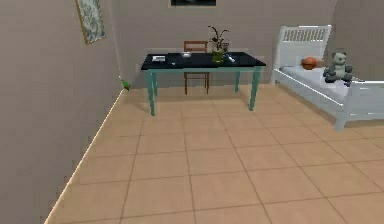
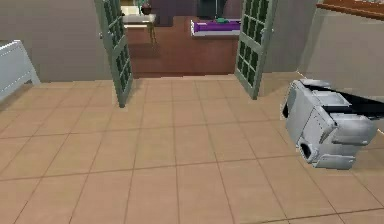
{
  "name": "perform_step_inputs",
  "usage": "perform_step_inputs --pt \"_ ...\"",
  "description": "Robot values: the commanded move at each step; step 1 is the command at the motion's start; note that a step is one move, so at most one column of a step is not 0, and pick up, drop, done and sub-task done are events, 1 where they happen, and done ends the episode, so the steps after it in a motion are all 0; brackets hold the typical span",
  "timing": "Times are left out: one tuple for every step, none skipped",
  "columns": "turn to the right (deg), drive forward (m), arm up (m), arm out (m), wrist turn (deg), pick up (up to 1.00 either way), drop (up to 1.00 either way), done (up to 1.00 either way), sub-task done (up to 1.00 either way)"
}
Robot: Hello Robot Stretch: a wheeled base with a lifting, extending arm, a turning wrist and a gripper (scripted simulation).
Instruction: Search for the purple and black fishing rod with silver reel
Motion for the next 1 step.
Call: perform_step_inputs --pt "30.0 0.0 0.0 0.0 0.0 0.0 0.0 0.0 0.0"
